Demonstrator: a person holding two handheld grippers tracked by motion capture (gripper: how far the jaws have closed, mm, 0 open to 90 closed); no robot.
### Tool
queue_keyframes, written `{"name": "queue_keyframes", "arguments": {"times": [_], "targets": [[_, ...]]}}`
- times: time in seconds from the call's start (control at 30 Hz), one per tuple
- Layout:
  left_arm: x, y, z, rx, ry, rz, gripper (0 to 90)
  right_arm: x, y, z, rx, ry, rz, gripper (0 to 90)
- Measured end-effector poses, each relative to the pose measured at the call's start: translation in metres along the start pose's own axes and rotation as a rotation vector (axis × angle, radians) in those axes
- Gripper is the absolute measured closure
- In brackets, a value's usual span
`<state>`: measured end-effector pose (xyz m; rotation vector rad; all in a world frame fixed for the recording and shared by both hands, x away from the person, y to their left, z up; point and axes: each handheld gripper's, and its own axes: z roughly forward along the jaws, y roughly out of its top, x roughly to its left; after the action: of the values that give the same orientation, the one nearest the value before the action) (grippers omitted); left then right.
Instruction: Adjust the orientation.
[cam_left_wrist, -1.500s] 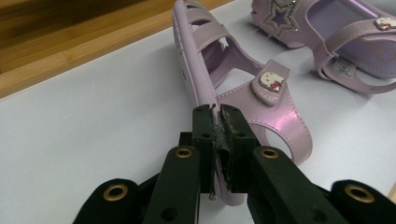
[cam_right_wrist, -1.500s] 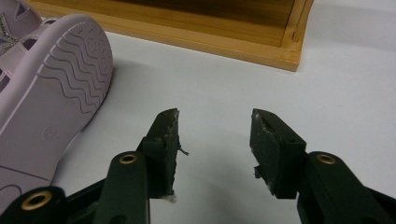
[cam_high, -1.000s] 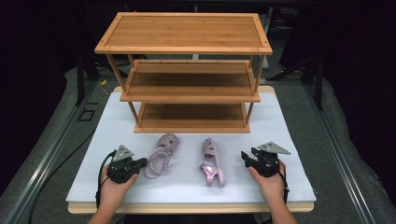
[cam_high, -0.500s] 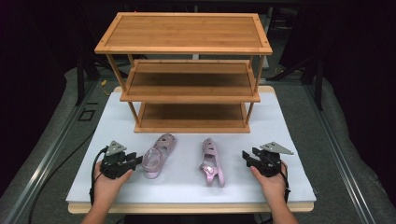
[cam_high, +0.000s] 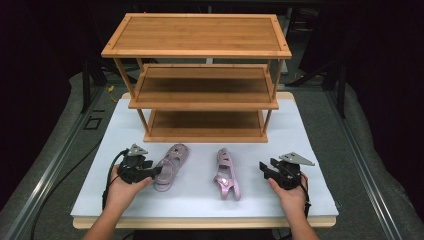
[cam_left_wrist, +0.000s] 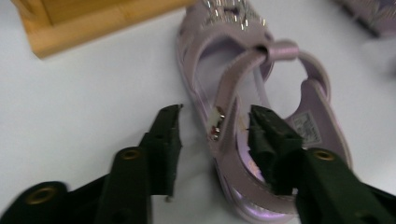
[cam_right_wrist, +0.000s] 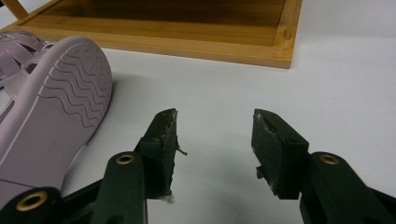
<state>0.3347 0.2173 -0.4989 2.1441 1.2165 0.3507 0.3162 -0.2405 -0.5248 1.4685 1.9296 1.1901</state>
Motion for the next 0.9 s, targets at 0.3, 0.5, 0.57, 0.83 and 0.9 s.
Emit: {"name": "queue_keyframes", "arguments": {"times": [0.3, 0.5, 0.57, 0.83, 0.9], "targets": [[-0.001, 0.009, -0.006, 0.1, 0.024, 0.071, 77.4, -0.001, -0.001, 0.0, 0.003, 0.014, 0.009, 50.3], [0.003, 0.017, -0.021, 0.135, -0.014, 0.091, 84.7, -0.002, -0.001, 0.0, 0.003, 0.008, 0.019, 50.3], [0.004, 0.019, -0.022, 0.157, -0.024, 0.09, 83.6, -0.002, -0.001, 0.001, 0.003, 0.007, 0.018, 50.2], [0.005, 0.033, -0.006, 0.269, -0.032, 0.072, 72.7, -0.002, -0.002, 0.002, 0.013, 0.014, 0.029, 49.4], [0.003, 0.038, 0.001, 0.315, -0.027, 0.075, 73.8, -0.002, -0.002, 0.003, 0.02, 0.017, 0.03, 49.4]]}}
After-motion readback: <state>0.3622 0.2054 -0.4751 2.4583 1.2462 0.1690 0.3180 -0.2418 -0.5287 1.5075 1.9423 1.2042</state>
